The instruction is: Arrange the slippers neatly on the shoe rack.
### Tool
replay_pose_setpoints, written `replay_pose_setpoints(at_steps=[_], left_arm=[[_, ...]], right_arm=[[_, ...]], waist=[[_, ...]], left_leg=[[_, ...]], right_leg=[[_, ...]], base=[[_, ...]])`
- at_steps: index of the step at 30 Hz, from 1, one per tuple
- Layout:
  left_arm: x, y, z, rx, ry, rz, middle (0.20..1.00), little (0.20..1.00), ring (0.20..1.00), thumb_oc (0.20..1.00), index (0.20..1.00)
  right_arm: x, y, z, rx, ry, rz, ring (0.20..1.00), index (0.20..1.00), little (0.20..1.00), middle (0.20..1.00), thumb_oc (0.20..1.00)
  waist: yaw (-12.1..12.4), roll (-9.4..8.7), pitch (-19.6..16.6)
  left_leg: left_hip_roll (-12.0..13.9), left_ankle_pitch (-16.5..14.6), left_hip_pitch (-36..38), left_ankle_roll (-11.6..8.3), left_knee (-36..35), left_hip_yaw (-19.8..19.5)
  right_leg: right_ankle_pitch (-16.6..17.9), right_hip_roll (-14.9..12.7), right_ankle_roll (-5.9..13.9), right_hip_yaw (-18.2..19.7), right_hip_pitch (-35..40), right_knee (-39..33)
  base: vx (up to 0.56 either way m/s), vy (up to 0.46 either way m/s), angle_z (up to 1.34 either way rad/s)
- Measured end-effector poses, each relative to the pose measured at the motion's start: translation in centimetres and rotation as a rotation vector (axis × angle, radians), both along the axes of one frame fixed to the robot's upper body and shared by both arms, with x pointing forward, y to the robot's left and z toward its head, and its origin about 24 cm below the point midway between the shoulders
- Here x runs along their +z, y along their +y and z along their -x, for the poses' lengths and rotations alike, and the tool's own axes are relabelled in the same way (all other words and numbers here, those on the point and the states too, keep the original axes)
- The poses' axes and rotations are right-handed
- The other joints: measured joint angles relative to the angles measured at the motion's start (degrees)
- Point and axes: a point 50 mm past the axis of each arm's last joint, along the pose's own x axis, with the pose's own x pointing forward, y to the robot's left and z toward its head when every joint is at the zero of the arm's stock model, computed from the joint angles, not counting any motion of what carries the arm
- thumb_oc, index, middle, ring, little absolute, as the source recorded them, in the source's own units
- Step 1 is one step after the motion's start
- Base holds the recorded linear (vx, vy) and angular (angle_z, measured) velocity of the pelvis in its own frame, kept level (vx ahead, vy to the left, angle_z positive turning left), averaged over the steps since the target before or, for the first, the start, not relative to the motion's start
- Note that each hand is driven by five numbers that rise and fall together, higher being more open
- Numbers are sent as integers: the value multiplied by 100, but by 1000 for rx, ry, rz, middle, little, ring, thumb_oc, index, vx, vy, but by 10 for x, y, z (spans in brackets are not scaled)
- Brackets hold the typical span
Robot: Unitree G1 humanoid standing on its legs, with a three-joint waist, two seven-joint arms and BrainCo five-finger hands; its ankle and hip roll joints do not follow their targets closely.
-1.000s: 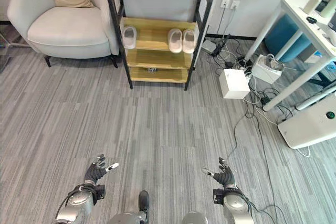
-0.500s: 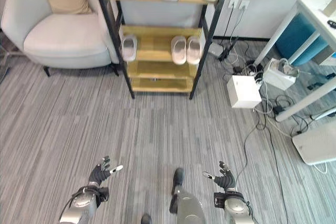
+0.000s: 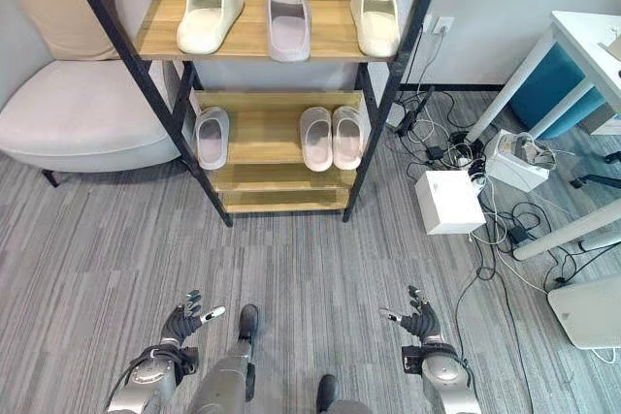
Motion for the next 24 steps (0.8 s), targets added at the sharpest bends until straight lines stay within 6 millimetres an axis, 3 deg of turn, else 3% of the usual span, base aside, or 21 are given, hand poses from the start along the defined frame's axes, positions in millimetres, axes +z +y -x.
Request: replay_pose_setpoints(at_steps=[2,3,4,7,8,9,12,14,17,18,19,20,21,23,24], left_arm=[[-2,7,5,7,20,-21,1000,1000,1000,1000,1000],[-3,8,7,9,25,-26,1000,1000,1000,1000,1000],[1,10,0,5,9,-35,1000,1000,1000,1000,1000],[3,5,-8,-10,-5,-33,1000,1000,1000,1000,1000],[0,3,-4,-10,7,-25,1000,1000,1000,1000,1000],[1,3,-3,-9,6,-27,1000,1000,1000,1000,1000],[2,7,-5,-20,3,-44,1000,1000,1000,1000,1000],[3,5,-5,-28,1,-43,1000,1000,1000,1000,1000],[0,5,-1,-28,14,-40,1000,1000,1000,1000,1000],[0,5,-1,-27,14,-40,1000,1000,1000,1000,1000],[2,7,-5,-13,6,-41,1000,1000,1000,1000,1000],[3,9,-7,-7,-2,-41,1000,1000,1000,1000,1000],[4,11,-8,1,-6,-43,1000,1000,1000,1000,1000],[3,10,-5,-5,1,-45,1000,1000,1000,1000,1000],[0,10,0,-3,15,-43,1000,1000,1000,1000,1000]], right_arm=[[-5,8,5,3,12,-26,1000,1000,1000,1000,1000],[-5,9,6,6,12,-29,1000,1000,1000,1000,1000],[-3,12,1,4,-6,-38,1000,1000,1000,1000,1000],[-2,21,-6,18,-19,-62,1000,1000,1000,1000,1000],[1,26,-12,39,-33,-69,1000,1000,1000,1000,1000],[2,30,-14,56,-39,-72,1000,1000,1000,1000,1000],[-2,36,-11,59,-27,-86,1000,1000,1000,1000,1000],[-3,35,-10,57,-19,-86,1000,1000,1000,1000,1000],[-4,37,-10,55,-13,-90,1000,1000,1000,1000,1000],[-5,37,-9,53,-8,-91,1000,1000,1000,1000,1000],[-3,38,-12,55,-17,-92,1000,1000,1000,1000,1000],[-3,38,-13,54,-18,-92,1000,1000,1000,1000,1000],[-4,37,-10,48,-9,-91,1000,1000,1000,1000,1000],[-10,34,1,32,21,-91,1000,1000,1000,1000,1000],[-14,32,5,24,43,-89,1000,1000,1000,1000,1000]], waist=[[94,-259,-154],[107,-350,-213],[125,-426,-230],[119,-309,-198],[129,-68,-226],[87,-35,-268],[29,-178,-251],[12,-146,-228],[-8,-93,-171],[-21,-93,-160],[-53,-122,-138],[-139,-165,-101],[-201,-220,-78],[-280,-338,-128],[-242,-379,-171]], left_leg=[[-329,71,89,30,8,206],[-426,228,128,150,9,214],[-699,205,178,411,-36,280],[-876,32,467,693,-58,337],[-763,15,665,721,-136,423],[-809,-94,782,769,-173,425],[-1073,-213,1078,1048,-311,328],[-1062,-266,1152,1051,-356,300],[-989,-274,1284,982,-352,297],[-962,-314,1346,939,-352,291],[-859,-562,1423,746,-354,279],[-862,-633,1487,730,-354,220],[-871,-726,1610,685,-354,127],[-882,-855,1896,618,-356,7],[-846,-984,2080,497,-341,-31]], right_leg=[[-145,-413,185,111,-2,63],[-184,-523,250,99,-6,76],[-161,-772,339,49,8,166],[-133,-1017,497,128,-209,1024],[-301,-1093,625,151,-889,2540],[-335,-1175,664,211,-1225,3128],[-537,-1335,517,242,-1920,3835],[-593,-1300,501,165,-2117,3612],[-393,-1274,513,-280,-2333,2423],[-175,-1244,516,-364,-2379,2051],[594,-952,586,-329,-2530,557],[829,-914,643,-322,-2504,22],[1064,-924,648,-355,-2506,-65],[1153,-947,546,-362,-2247,34],[1323,-889,365,-327,-2117,106]], base=[[181,145,-37],[237,197,-21],[373,381,-4],[229,340,-7],[182,189,-22],[182,185,-12],[223,76,20],[151,-28,13],[207,-99,2],[488,-241,-14],[498,-260,0],[474,-257,13],[401,-251,47],[308,-200,38],[156,-145,14]])
